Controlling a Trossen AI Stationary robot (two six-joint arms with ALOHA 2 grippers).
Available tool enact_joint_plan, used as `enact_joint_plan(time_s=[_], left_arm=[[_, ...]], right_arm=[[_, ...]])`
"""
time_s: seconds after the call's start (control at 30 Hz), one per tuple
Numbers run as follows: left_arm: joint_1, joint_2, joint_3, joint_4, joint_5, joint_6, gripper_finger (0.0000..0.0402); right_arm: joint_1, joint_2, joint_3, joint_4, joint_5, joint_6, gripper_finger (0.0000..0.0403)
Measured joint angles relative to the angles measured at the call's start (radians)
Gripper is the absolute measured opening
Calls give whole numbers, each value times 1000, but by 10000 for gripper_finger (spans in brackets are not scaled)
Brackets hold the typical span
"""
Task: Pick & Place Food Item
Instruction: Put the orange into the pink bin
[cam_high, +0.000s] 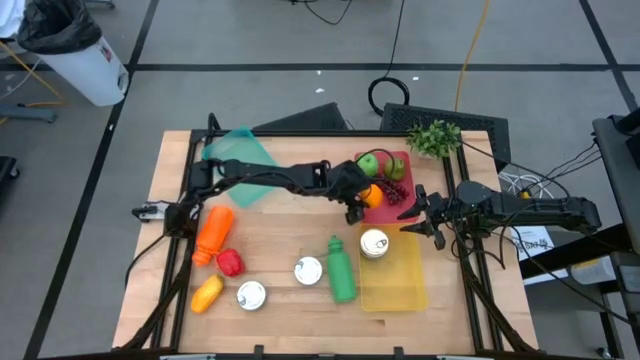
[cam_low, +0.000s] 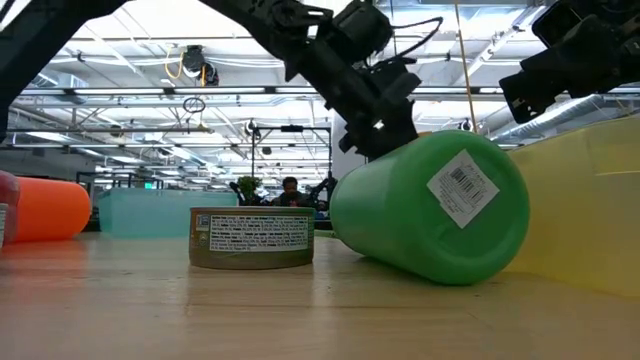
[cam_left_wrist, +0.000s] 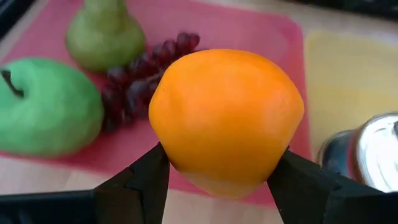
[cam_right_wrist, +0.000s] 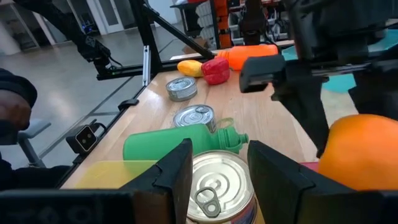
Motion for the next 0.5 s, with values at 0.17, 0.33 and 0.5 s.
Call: enact_joint_plan(time_s=[0.17,0.33,0.5], left_arm=[[19,13,0,25,-14,-23,230],[32,33,1,31,-37,-51,230],[38,48,2,40,-35,-107,230]], right_arm=[[0,3,0,1,0,-3,141],[0,3,0,2,0,-4,141],[0,3,0,3,0,-4,141]])
